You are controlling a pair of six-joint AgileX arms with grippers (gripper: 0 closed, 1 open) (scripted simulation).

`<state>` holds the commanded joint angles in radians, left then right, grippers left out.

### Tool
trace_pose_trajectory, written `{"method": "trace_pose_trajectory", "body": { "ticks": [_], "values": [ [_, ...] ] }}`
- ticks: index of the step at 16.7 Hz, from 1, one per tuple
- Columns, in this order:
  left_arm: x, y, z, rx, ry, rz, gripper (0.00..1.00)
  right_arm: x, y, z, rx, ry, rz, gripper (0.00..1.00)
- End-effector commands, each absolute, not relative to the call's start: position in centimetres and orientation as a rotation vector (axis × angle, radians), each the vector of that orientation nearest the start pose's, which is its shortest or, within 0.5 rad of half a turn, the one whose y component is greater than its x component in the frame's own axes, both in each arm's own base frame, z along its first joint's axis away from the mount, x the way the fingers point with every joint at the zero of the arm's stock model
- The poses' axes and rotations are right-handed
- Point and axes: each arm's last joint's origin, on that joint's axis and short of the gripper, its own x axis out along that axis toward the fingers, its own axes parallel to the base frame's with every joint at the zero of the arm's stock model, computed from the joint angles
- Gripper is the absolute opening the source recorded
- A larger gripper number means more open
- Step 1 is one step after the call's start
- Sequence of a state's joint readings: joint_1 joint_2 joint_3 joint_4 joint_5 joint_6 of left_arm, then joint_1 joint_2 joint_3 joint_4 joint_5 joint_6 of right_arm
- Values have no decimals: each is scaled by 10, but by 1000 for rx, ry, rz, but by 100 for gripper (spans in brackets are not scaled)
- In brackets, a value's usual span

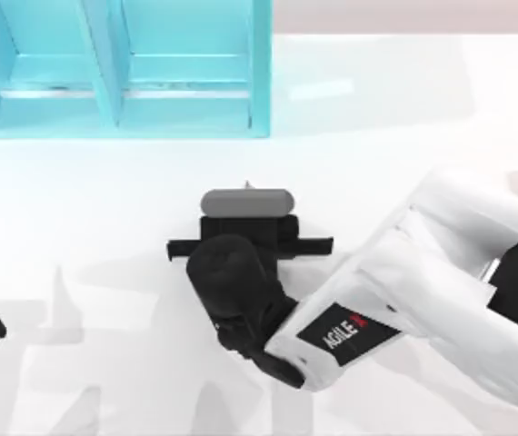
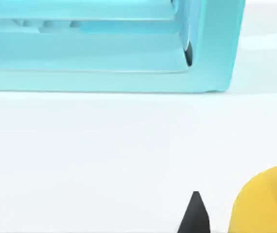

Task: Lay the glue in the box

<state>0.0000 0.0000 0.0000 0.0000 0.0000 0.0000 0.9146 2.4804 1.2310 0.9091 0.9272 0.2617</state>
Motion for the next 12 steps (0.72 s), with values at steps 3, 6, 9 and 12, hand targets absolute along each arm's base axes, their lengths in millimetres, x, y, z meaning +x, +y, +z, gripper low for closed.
{"method": "trace_pose_trajectory", "body": {
  "ticks": [3,6,9,12],
  "values": [
    [106,-1,160,0,0,0,100,291,344,19,-16,198,-12,0],
    [106,-1,160,0,0,0,100,291,344,19,-16,198,-12,0],
    [106,-1,160,0,0,0,100,290,345,20,-14,198,-9,0],
    [106,-1,160,0,0,0,100,292,347,41,-8,193,-13,0]
  ]
}}
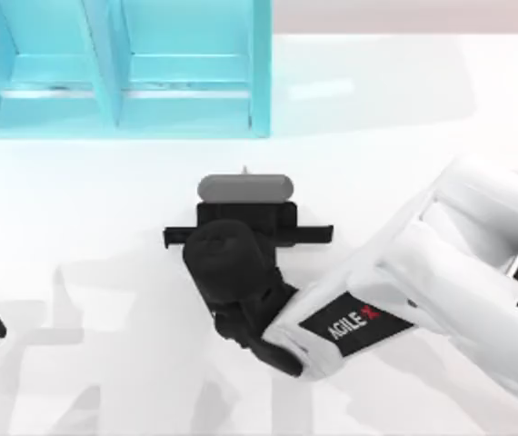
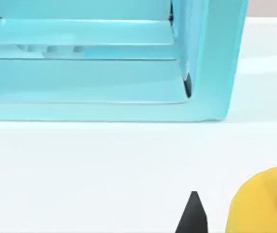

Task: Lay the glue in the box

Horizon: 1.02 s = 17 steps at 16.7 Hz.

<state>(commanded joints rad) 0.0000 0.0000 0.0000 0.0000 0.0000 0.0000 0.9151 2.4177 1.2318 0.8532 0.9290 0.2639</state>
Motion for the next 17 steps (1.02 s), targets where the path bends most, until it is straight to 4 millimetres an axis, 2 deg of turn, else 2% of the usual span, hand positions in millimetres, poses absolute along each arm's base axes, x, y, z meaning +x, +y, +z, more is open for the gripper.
{"method": "trace_pose_trajectory", "body": {
  "ticks": [5,7,14,17],
  "values": [
    [106,-1,160,0,0,0,100,292,346,97,-11,196,-13,0],
    [106,-1,160,0,0,0,100,290,345,114,-14,198,-11,0],
    [106,-1,160,0,0,0,100,293,344,120,-18,199,-9,0],
    [106,-1,160,0,0,0,100,314,332,135,-79,221,-2,0]
  ]
}}
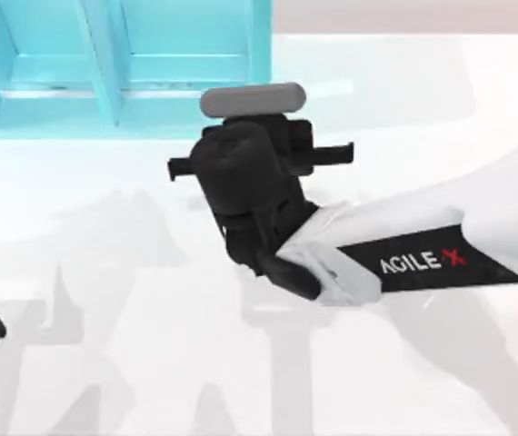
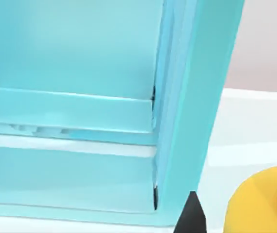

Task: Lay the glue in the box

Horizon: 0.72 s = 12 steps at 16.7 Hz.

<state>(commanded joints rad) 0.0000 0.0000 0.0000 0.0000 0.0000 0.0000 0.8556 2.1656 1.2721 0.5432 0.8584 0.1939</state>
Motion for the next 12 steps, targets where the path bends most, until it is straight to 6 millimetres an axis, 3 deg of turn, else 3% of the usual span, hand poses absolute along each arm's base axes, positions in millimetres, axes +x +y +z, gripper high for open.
{"method": "trace_pose_trajectory", "body": {
  "ticks": [3,6,9,12],
  "values": [
    [106,-1,160,0,0,0,100,354,301,158,-219,277,13,0],
    [106,-1,160,0,0,0,100,401,244,184,-416,378,49,0],
    [106,-1,160,0,0,0,100,440,162,206,-635,525,136,0],
    [106,-1,160,0,0,0,100,456,62,219,-824,695,305,0]
  ]
}}
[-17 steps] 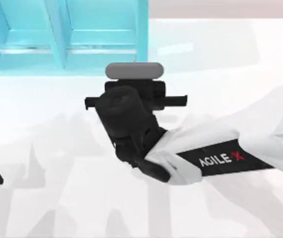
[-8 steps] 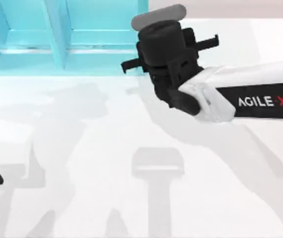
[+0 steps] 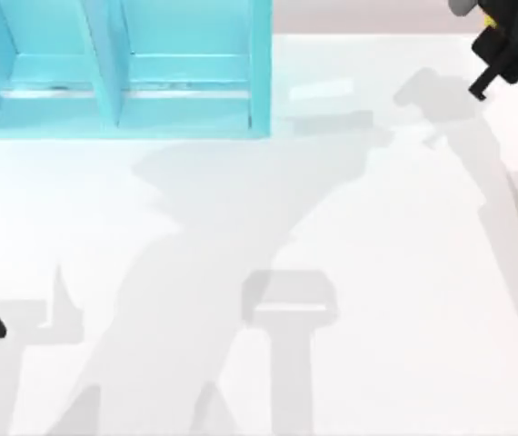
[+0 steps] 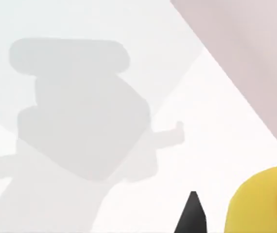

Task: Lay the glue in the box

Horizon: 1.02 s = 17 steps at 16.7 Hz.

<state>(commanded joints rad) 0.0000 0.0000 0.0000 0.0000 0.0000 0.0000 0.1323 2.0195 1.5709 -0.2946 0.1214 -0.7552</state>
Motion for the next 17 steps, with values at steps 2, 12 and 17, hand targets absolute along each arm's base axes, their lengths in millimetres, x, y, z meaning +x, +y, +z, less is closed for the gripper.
{"method": "trace_pose_trajectory", "body": {
  "ticks": [2,12,17],
  "values": [
    [106,-1,160,0,0,0,100,449,-7,220,-898,792,470,0],
    [106,-1,160,0,0,0,100,285,-235,163,-440,517,1072,0],
    [106,-1,160,0,0,0,100,212,-269,132,-146,252,877,0]
  ]
}}
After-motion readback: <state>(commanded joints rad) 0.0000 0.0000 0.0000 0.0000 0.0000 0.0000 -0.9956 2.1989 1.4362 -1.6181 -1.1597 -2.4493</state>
